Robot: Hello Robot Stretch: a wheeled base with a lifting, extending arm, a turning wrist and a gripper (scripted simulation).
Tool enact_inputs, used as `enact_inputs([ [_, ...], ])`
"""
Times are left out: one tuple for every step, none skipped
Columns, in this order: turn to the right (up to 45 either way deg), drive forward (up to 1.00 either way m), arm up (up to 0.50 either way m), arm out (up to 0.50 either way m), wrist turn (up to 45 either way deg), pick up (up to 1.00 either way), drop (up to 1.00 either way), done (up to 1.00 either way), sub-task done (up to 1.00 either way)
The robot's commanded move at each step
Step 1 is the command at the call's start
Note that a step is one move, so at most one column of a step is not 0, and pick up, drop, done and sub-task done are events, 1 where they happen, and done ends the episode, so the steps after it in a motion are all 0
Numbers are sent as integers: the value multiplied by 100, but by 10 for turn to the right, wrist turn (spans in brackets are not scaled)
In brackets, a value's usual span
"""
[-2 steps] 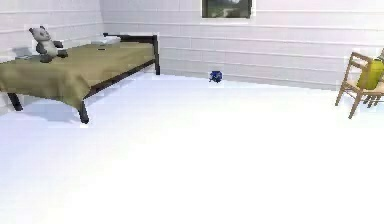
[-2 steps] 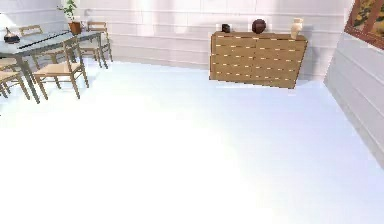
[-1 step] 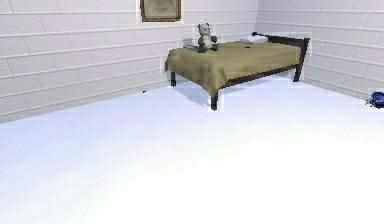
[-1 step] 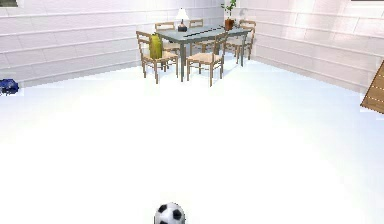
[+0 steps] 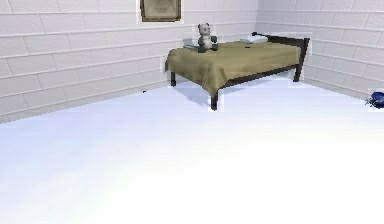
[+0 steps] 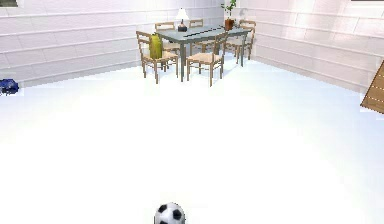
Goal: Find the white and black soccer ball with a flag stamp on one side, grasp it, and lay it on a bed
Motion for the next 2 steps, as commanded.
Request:
enact_inputs([
  [0, 0, 0, 44, 0, 0, 0, 0, 0],
  [0, 0, 0, 0, 450, 0, 0, 0, 0],
])
